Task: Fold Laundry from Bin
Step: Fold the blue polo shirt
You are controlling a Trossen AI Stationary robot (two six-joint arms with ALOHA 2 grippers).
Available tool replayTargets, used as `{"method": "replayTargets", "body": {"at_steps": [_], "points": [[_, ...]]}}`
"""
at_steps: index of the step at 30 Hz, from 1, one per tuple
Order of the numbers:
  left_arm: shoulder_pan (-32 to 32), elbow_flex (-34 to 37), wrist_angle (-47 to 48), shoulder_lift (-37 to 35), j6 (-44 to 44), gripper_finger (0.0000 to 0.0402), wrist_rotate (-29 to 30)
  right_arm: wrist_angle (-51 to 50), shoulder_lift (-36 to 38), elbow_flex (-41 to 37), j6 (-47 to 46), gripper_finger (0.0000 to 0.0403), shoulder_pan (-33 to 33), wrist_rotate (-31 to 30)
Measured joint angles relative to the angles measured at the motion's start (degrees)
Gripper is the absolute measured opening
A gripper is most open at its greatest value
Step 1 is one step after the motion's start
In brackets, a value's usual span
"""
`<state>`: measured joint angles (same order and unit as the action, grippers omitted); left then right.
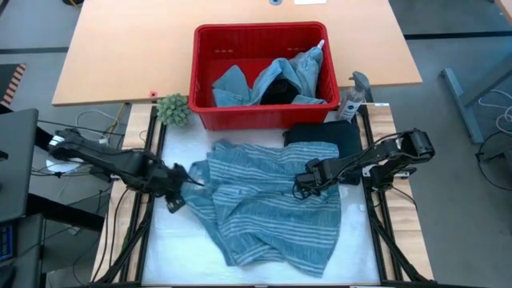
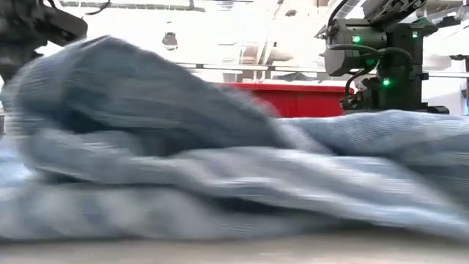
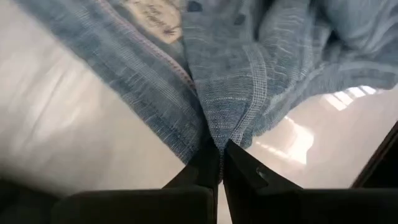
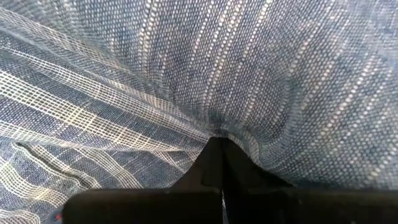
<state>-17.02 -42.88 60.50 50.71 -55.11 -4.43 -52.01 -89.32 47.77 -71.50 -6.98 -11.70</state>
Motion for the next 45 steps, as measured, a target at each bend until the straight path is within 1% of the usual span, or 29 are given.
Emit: {"method": "replayTargets", "body": {"at_steps": [3, 5, 9, 12, 18, 21, 25, 30, 32, 35, 39, 41, 43, 45], "points": [[-2.65, -3.75, 7.76, -1.81, -4.66, 0.0, -0.39, 0.0, 0.0, 0.0, 0.0, 0.0019, 0.0, 0.0], [-4.13, -5.5, 11.57, -2.38, -7.32, 0.0, -2.13, 0.0, 0.0, 0.0, 0.02, 0.0019, 0.0, -0.02], [-6.53, -7.07, 16.71, -2.48, -10.67, 0.0, -9.43, -0.02, 0.0, 0.0, 0.16, 0.002, 0.0, 0.0], [-8.83, -7.08, 20.1, -2.33, -11.17, 0.0, -14.04, -0.01, 0.0, 0.0, 0.17, 0.002, 0.01, 0.06], [-11.86, -7.08, 28.28, -2.24, -11.68, 0.0, -14.65, -0.04, -0.02, -0.02, 1.49, 0.002, 0.02, 0.92], [-12.73, -7.08, 27.53, -2.39, -11.48, 0.0, -14.45, -0.04, -0.02, -0.02, 1.51, 0.002, 0.02, 1.02], [-13.53, -7.08, 22.14, -2.35, -5.42, 0.0011, -15.8, -0.04, -0.02, -0.02, 1.83, 0.002, 0.02, 1.1], [-14.28, -7.1, 22.02, -2.39, 0.36, 0.0035, -26.28, -0.04, -0.02, -0.02, 4.07, 0.002, 0.02, 1.36], [-14.58, -7.66, 22.09, -2.68, 0.93, 0.0043, -28.31, -0.02, -0.02, -0.02, 4.07, 0.002, 0.02, 1.44], [-14.6, -10.81, 22.08, -2.75, 1.52, 0.0047, -28.58, -0.02, -0.02, -0.02, 4.09, 0.002, 0.02, 1.6], [-14.6, -16.15, 25.47, -2.78, 2.91, 0.0047, -23.34, 0.01, -0.02, -0.02, 4.33, 0.002, 0.02, 1.57], [-14.6, -18.27, 27.56, -2.78, 2.81, 0.0047, -21.88, 0.0, -0.02, -0.02, 4.5, 0.002, 0.02, 1.57], [-14.6, -20.02, 29.6, -2.76, 2.09, 0.0047, -22.29, 0.02, -0.02, -0.02, 4.53, 0.002, 0.02, 1.57], [-14.6, -21.32, 29.35, -3.12, 0.24, 0.0047, -23.96, 0.02, -0.02, -0.02, 4.65, 0.002, 0.02, 1.55]]}}
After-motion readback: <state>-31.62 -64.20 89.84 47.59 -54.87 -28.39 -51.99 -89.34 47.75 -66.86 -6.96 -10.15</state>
